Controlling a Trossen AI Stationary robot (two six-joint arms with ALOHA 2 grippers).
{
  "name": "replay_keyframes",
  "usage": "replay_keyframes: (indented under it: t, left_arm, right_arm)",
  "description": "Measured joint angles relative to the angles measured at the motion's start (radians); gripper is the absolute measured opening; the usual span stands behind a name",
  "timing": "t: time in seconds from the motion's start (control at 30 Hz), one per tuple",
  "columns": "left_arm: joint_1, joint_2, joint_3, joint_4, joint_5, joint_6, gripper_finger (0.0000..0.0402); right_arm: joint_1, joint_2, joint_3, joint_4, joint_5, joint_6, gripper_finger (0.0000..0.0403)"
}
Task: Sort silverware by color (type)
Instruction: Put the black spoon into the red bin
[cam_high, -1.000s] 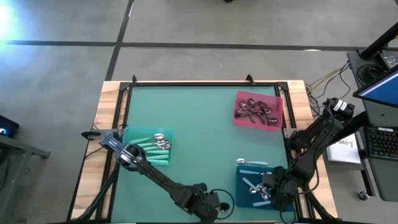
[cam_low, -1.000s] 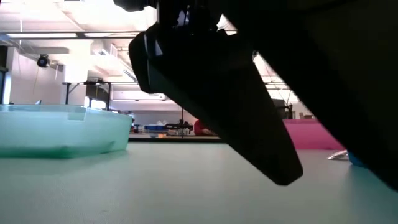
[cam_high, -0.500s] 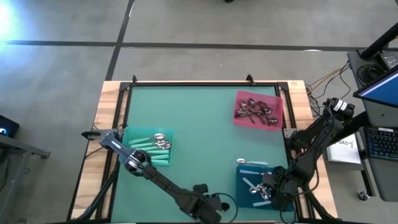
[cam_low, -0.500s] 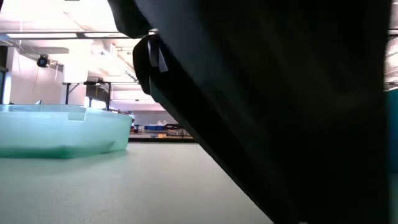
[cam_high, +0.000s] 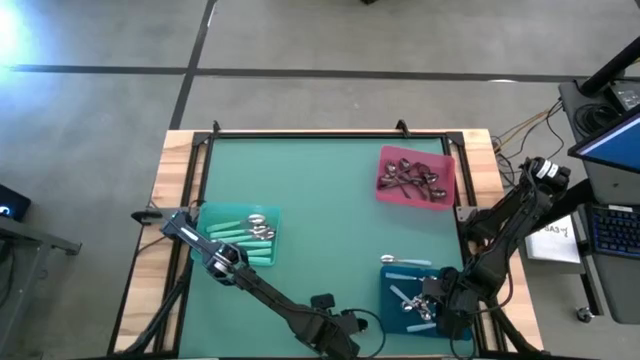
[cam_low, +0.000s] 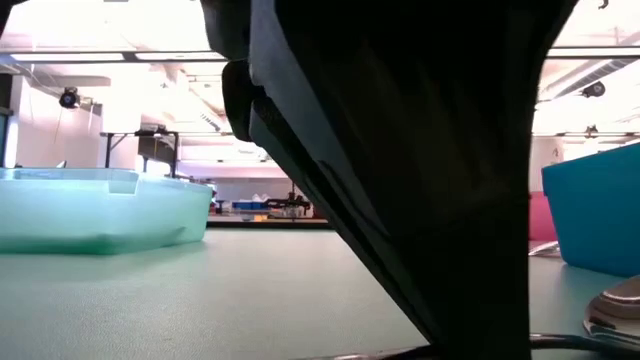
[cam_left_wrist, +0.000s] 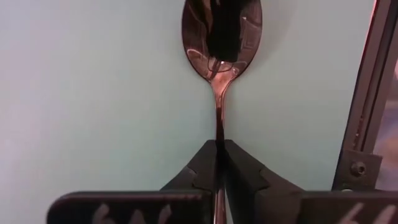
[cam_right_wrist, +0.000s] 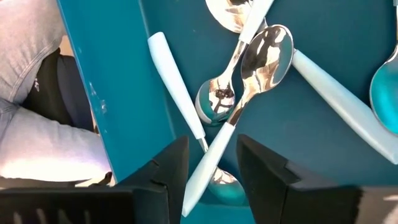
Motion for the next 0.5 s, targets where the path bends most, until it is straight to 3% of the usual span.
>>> replay_keyframes:
  t: [0.37,0.5]
  left_arm:
    - [0.003,-0.21,-0.003,-0.088,-0.256,0.002,0.0001]
    - [0.001,-0.244,-0.005,-0.116,-0.321,0.021,0.0001]
  right_arm:
    - [-0.007,-0.035,0.0,0.003,0.01,-0.006,0.0118]
    - [-0.027,-0.076,0.002,-0.002,0.121,-0.04,0.0118]
